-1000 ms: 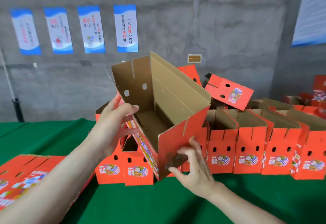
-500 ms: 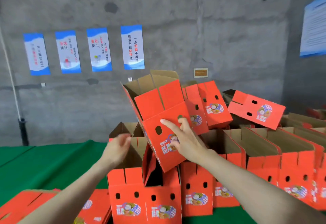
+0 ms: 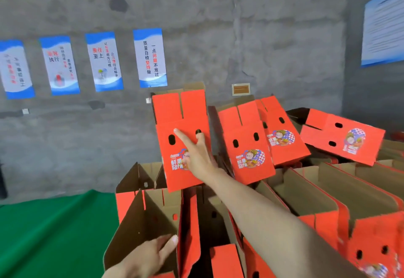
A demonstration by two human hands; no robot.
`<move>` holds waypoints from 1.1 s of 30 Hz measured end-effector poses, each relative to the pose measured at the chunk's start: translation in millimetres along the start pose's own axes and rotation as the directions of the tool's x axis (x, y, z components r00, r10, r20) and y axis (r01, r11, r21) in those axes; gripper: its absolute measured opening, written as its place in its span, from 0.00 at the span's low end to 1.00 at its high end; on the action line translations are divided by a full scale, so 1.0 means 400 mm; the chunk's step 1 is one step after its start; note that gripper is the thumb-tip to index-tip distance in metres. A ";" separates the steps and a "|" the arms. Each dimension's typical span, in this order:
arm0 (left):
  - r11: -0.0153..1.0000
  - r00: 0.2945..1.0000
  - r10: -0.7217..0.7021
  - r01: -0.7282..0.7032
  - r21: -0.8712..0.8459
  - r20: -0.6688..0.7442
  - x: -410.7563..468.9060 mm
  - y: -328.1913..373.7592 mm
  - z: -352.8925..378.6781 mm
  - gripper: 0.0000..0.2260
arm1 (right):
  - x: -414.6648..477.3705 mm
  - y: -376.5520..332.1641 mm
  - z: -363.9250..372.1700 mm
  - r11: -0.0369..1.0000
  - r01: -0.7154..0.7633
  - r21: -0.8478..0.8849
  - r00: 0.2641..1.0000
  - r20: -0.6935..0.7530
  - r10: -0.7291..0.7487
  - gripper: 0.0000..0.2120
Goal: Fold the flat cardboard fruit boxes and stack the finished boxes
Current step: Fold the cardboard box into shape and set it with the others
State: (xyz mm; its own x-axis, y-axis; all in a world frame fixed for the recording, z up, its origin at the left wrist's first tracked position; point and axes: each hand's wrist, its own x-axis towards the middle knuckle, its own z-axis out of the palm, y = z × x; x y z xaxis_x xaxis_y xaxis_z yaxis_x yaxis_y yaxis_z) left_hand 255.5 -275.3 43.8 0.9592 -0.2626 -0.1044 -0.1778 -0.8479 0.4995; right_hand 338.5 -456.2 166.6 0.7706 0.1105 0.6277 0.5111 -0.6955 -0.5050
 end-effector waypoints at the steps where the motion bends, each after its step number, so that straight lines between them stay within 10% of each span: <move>1: 0.998 1.000 -0.013 0.012 -0.063 -0.015 0.006 -0.002 0.000 0.29 | 0.024 0.019 0.012 1.000 -0.004 0.008 1.000 -0.017 0.004 0.39; 11: 0.992 0.995 -0.069 0.061 -0.114 -0.070 0.041 0.001 0.019 0.36 | 0.024 0.236 -0.085 0.909 -0.157 -0.387 0.987 -0.030 0.157 0.42; 33: 0.967 0.914 -0.048 0.144 0.212 -0.404 -0.018 0.001 0.004 0.26 | -0.043 0.182 -0.033 0.761 -0.205 -0.616 0.903 0.180 0.389 0.40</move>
State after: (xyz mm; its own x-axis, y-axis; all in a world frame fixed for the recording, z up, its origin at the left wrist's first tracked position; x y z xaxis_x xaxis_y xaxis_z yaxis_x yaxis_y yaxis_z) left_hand 248.0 -274.6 43.4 0.9736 -0.0136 0.2280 -0.0801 -0.9551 0.2852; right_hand 357.4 -518.3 126.7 0.9637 -0.0429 0.2637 -0.0036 -0.9890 -0.1477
